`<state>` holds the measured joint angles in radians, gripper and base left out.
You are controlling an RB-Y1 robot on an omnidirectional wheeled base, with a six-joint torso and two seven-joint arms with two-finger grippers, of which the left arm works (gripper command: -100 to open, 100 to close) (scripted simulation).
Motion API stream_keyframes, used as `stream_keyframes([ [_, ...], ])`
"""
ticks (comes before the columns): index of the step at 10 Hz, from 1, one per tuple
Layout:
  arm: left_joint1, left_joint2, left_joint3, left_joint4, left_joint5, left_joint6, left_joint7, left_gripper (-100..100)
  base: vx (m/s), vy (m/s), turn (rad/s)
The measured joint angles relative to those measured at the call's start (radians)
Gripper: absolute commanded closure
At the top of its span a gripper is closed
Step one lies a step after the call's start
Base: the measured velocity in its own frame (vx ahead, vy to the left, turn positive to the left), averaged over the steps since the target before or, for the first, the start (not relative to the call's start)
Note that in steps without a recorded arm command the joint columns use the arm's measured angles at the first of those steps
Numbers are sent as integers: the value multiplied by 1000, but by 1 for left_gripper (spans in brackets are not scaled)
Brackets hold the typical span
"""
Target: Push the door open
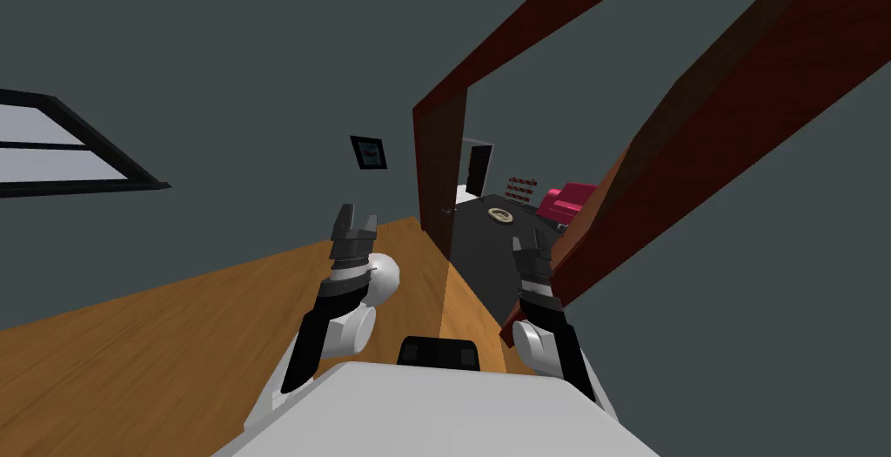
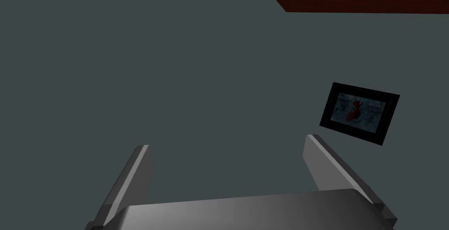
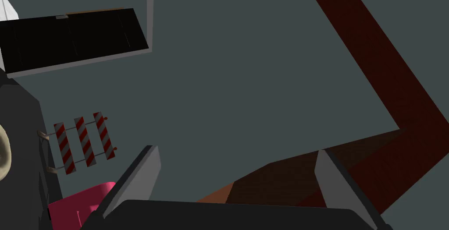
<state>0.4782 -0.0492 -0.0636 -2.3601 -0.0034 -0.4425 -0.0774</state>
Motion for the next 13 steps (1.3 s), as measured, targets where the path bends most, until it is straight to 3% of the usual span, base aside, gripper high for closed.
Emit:
stream_keyframes([
  [6, -45, 37, -26, 112, -11, -22, 24, -100, 133, 32, -27],
  [13, -88, 61, -72, 248, -30, -57, 46, -100, 92, 33, -29],
])
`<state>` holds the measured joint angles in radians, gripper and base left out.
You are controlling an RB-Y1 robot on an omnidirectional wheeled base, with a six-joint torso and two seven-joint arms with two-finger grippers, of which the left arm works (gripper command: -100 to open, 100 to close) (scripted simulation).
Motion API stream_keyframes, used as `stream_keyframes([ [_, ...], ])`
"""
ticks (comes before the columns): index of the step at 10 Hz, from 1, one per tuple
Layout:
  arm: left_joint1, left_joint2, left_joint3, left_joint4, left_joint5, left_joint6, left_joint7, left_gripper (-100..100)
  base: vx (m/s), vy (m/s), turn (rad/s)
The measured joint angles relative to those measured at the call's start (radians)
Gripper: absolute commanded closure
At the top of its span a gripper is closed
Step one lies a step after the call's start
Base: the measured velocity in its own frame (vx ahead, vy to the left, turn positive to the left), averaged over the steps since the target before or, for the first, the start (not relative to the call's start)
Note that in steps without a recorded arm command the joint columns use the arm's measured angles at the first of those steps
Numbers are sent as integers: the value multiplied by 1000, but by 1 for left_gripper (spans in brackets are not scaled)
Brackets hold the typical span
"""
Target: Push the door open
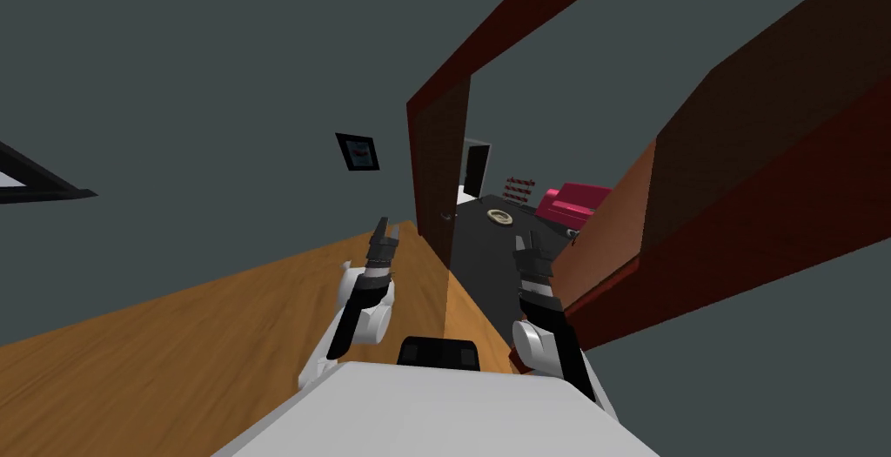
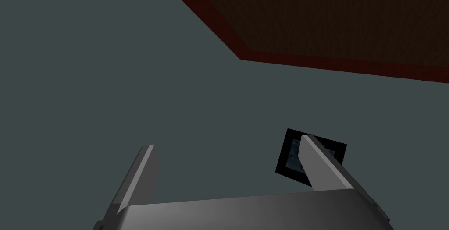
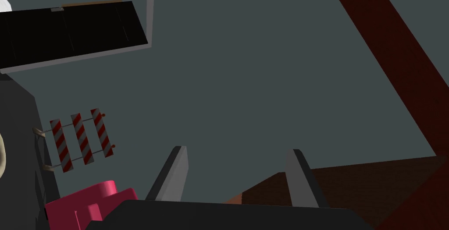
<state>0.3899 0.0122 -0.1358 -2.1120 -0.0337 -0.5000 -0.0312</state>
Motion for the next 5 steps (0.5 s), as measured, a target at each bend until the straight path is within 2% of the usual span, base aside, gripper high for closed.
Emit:
stream_keyframes([
  [2, -25, 13, -3, 52, -1, -11, 13, -100, 83, 45, -34],
  [5, -49, 24, -26, 123, -11, -27, 26, -100, 99, 41, -32],
])
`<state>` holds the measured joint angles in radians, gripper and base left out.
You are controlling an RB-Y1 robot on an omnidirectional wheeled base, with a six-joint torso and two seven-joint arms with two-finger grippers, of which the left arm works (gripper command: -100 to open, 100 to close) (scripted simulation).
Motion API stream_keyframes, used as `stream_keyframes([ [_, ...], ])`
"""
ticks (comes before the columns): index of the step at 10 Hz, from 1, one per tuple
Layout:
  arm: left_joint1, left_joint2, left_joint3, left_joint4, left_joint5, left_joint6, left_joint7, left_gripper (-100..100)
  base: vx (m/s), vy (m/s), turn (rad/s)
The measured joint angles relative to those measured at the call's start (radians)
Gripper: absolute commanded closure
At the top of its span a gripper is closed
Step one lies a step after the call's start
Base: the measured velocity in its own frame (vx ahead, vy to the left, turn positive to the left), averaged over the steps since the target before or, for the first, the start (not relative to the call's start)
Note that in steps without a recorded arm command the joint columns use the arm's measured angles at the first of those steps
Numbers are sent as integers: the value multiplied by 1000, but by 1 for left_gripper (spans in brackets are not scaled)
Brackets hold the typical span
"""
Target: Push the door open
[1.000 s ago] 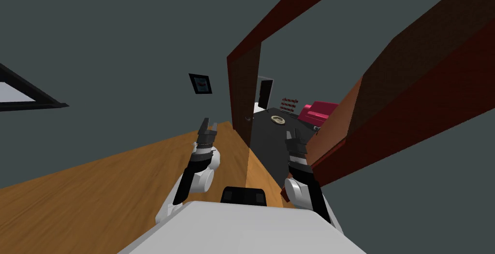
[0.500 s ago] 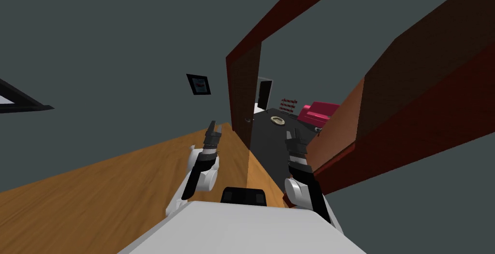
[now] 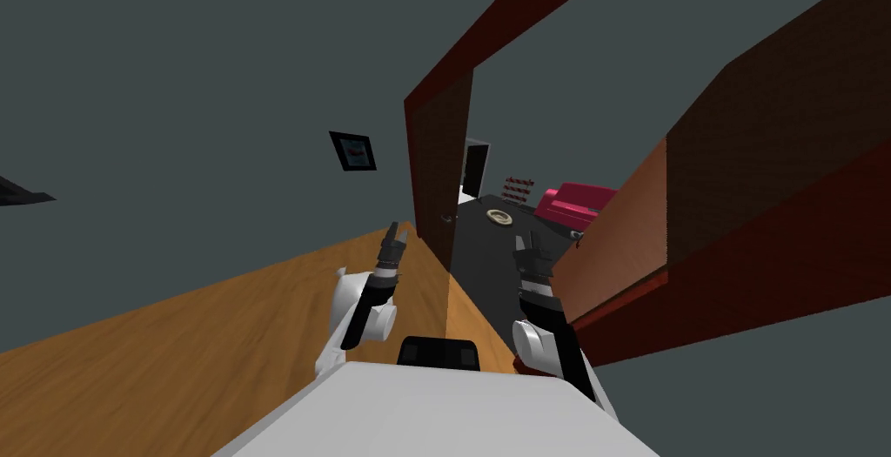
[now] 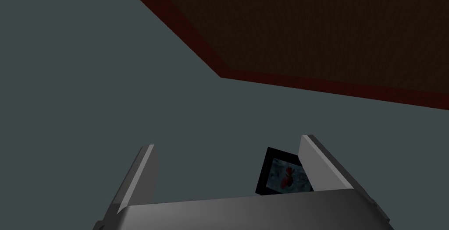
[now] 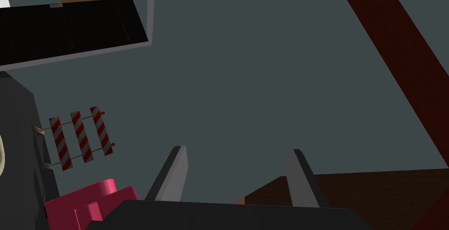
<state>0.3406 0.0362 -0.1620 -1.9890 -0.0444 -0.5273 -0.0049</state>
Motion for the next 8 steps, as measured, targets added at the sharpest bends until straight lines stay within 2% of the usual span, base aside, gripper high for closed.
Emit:
stream_keyframes([
  [1, -15, 3, -5, 22, -3, 1, 5, -100, 91, 50, -36],
  [4, -43, 13, -29, 109, -13, -22, 20, -100, 97, 52, -38],
  [5, -56, 10, -39, 141, -18, -29, 22, -100, 90, 56, -42],
  [8, -84, 30, -56, 210, -23, -41, 47, -100, 85, 43, -32],
])
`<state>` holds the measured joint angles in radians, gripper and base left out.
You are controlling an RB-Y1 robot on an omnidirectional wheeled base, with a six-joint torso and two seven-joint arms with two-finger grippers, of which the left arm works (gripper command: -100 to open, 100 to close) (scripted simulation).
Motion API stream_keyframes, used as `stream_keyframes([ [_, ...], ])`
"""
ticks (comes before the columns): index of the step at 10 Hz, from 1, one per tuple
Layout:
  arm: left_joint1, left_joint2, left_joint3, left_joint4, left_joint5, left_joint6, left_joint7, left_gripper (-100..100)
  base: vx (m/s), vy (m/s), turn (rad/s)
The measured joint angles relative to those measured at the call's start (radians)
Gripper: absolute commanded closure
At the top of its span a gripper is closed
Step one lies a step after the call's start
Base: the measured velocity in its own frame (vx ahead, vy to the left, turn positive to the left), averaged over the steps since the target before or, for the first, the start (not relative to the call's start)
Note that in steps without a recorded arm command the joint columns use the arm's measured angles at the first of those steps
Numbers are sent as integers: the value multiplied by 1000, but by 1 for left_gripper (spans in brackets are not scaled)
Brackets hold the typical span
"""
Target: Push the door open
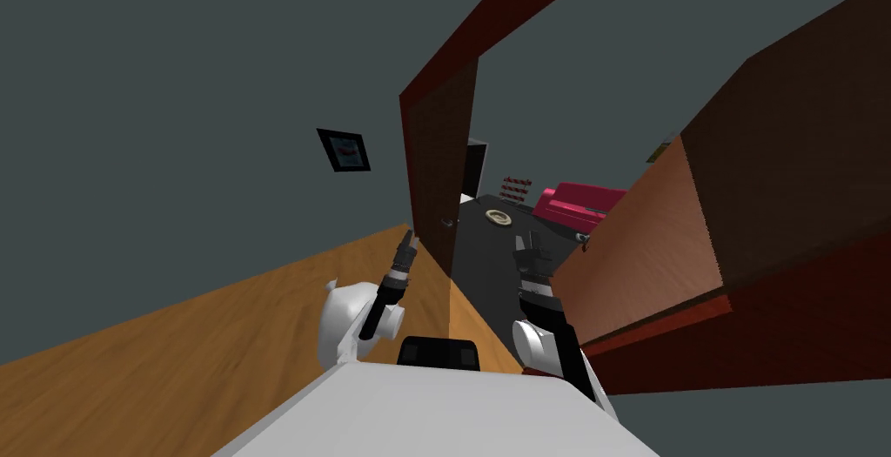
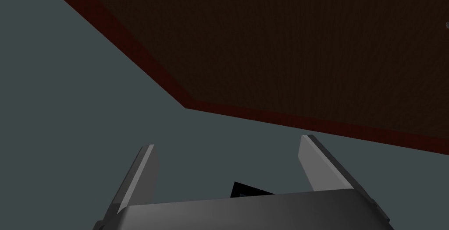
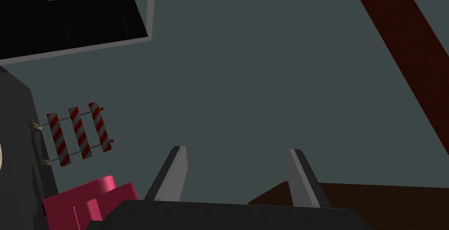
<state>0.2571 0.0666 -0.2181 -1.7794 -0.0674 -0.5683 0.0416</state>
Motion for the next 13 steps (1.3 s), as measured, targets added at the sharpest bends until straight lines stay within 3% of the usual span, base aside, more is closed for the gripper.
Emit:
stream_keyframes([
  [2, -15, 0, -10, 41, -5, -10, 5, -100, 69, 32, -34],
  [11, -109, 19, -81, 309, -34, -77, 58, -100, 95, 59, -42],
  [13, -133, 20, -97, 360, -41, -82, 70, -100, 74, 42, -28],
])
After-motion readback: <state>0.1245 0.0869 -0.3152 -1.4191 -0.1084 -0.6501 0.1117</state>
